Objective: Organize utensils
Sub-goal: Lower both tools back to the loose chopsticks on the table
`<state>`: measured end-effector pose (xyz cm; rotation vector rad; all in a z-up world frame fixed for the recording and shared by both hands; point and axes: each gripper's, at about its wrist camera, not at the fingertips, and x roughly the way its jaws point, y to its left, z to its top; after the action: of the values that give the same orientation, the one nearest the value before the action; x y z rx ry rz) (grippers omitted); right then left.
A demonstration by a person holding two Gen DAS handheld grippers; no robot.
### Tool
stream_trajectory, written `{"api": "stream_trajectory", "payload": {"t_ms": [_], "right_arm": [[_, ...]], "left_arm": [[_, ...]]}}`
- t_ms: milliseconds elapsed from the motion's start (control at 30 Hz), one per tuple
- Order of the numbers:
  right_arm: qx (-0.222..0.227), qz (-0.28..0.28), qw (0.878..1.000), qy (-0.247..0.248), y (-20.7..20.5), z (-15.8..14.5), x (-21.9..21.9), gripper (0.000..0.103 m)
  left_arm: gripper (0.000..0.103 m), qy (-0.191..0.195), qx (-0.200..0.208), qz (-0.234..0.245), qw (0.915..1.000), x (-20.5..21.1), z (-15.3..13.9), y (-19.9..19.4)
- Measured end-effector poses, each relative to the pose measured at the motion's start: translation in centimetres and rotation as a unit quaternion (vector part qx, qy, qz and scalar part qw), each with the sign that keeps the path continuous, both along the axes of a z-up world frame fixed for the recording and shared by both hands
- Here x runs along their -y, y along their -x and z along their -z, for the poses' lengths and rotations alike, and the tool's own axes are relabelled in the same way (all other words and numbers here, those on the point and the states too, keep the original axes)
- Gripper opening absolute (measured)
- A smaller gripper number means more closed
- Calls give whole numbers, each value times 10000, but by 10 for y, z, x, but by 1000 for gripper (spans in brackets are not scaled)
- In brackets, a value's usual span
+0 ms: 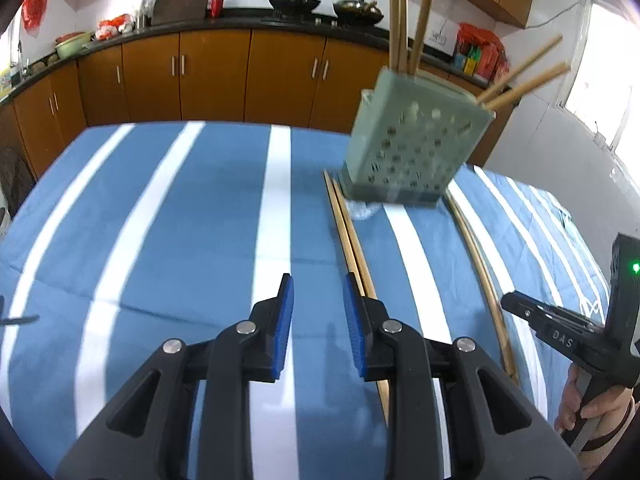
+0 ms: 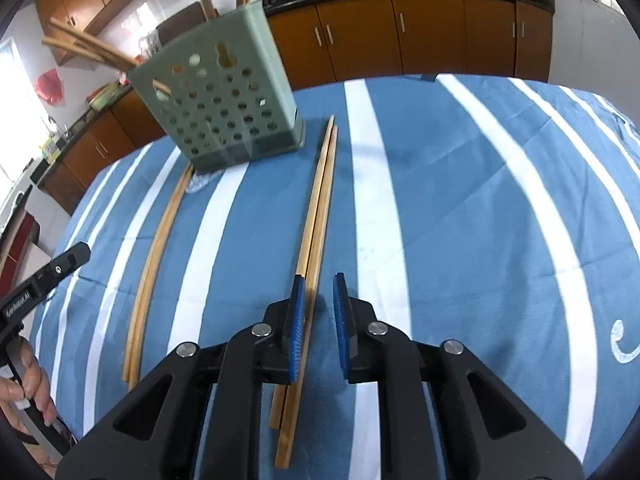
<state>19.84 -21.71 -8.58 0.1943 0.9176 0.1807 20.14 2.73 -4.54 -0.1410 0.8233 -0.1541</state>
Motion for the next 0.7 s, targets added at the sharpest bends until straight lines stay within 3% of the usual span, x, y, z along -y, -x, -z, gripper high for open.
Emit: {"api": "stream_trajectory", "payload": {"t_ms": [167,300,500,700], "right_arm": [[42,-34,9998,179,-1,0,0,9],[101,268,9983,503,-4,1,7,7],[139,388,9981,460,-5,2,20,7],[173,364,9980,477,-5,2,20,7]], "left_arm": [[26,49,-187,141,9997,8,11,-2],[26,105,-266,240,9993,13,17,-3],[20,145,-370,440,9982,24,22,-3],[15,-89,-542,522,9971,36,33,-6]]}}
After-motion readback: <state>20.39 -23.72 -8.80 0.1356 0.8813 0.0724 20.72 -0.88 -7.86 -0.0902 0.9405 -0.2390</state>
